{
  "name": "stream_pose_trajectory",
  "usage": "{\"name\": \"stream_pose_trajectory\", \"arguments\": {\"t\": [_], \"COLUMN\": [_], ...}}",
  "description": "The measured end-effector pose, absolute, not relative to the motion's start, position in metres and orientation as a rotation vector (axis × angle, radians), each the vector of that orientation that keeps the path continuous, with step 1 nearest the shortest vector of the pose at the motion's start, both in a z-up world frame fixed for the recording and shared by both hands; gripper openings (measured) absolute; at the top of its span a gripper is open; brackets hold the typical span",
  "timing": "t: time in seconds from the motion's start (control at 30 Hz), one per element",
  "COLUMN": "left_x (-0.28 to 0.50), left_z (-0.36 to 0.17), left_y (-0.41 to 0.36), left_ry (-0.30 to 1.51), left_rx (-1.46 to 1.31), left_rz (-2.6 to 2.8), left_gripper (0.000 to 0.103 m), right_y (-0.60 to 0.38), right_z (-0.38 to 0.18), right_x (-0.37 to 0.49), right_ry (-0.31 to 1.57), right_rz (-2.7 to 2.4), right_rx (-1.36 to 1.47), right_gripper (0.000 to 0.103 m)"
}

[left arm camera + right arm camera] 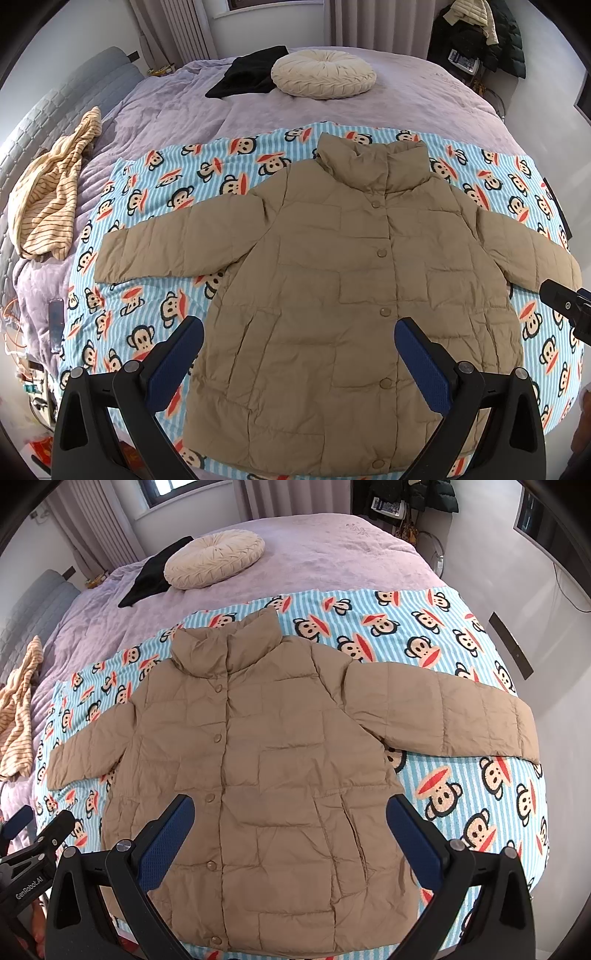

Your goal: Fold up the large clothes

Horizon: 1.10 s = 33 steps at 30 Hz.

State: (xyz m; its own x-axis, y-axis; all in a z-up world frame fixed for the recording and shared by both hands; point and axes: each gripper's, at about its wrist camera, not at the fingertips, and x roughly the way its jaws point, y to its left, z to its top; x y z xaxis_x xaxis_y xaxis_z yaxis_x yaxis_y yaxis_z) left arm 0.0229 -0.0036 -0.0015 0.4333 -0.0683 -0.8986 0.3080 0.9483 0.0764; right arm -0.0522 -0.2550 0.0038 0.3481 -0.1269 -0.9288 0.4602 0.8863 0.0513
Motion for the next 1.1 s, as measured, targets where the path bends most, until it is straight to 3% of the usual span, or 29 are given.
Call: {"name": "stream_pose_trajectory", "arguments": {"t": [1.1], "left_x": [0.027], "left_z": [-0.005], "left_y": [0.010], "left_ry": [1.128], "left_rx": [0.194], "left_rz": [-0.246], "left_gripper": [0.103], "right_y": [-0.243], "right_z": [-0.001], "right_x": [-0.052], "right_ry": [1.167], "right_rz": [-0.386], "right_rx": [0.325], "right_gripper": [0.103]}}
